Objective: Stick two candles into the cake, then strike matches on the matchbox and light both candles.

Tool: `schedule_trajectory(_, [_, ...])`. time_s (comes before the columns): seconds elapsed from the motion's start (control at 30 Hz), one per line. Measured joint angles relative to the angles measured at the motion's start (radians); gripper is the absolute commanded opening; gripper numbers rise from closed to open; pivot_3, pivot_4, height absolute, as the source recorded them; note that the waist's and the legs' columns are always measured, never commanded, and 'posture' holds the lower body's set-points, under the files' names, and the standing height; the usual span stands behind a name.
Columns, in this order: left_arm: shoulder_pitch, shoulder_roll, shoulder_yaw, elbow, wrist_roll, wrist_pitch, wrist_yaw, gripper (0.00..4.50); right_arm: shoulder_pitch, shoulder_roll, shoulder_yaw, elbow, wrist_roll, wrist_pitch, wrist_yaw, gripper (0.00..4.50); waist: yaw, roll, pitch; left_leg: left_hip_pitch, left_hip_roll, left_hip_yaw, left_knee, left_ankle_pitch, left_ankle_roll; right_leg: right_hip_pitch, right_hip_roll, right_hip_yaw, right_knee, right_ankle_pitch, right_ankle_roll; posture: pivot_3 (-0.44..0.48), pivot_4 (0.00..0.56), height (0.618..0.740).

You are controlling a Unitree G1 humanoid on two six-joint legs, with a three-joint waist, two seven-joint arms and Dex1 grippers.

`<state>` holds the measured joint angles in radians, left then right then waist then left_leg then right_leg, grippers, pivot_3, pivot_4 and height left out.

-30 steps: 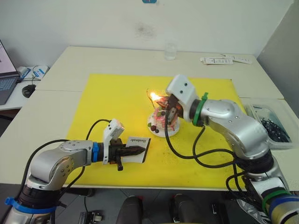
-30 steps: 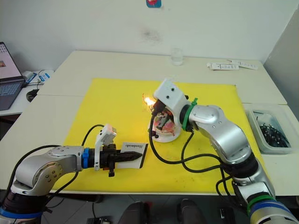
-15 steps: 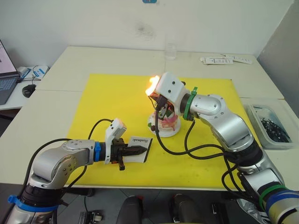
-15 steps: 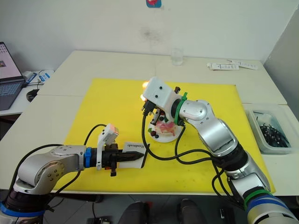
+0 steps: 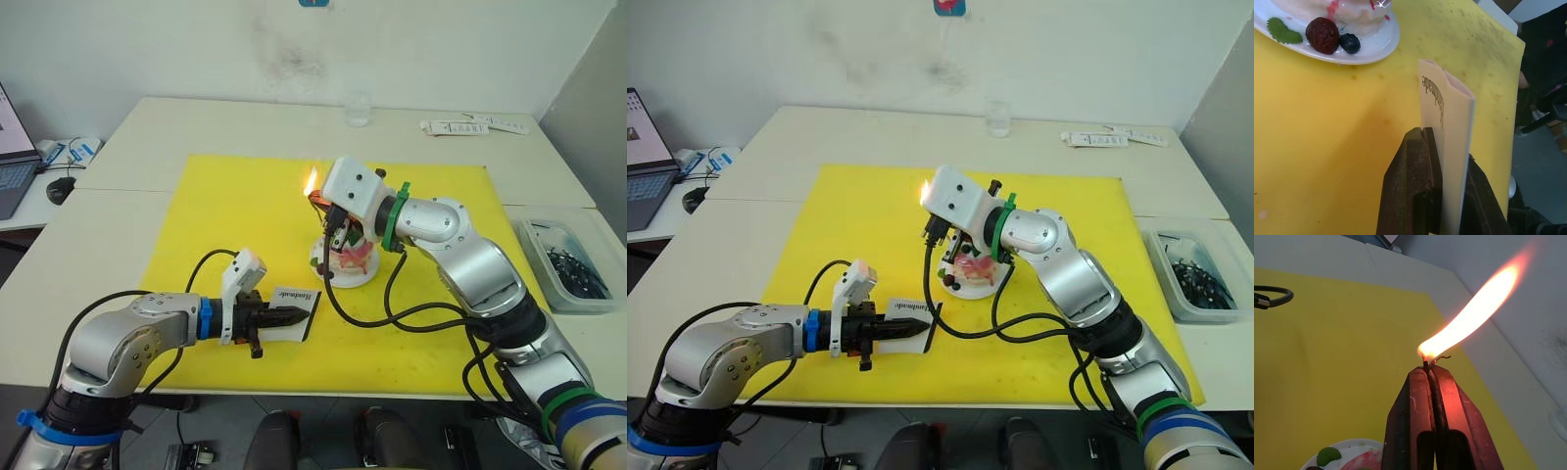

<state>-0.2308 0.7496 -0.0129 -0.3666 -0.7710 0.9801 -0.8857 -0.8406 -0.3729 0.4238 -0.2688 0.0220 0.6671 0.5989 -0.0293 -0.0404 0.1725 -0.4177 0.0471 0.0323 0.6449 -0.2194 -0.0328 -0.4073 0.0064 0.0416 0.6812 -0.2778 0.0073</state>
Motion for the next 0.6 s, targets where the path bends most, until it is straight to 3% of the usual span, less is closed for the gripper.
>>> schedule_trajectory(0.6, [-0.018, -0.010, -0.012, -0.004, 0.000, 0.017, 0.001, 0.00, 0.000, -0.025, -0.011, 0.006, -0.041, -0.035, 0.014, 0.04, 0.000, 0.000, 0.000, 0.000, 0.000, 0.000, 0.000, 0.000, 0.000, 0.000, 0.000, 0.000, 0.000, 0.000, 0.000, 0.000, 0.150, 0.740])
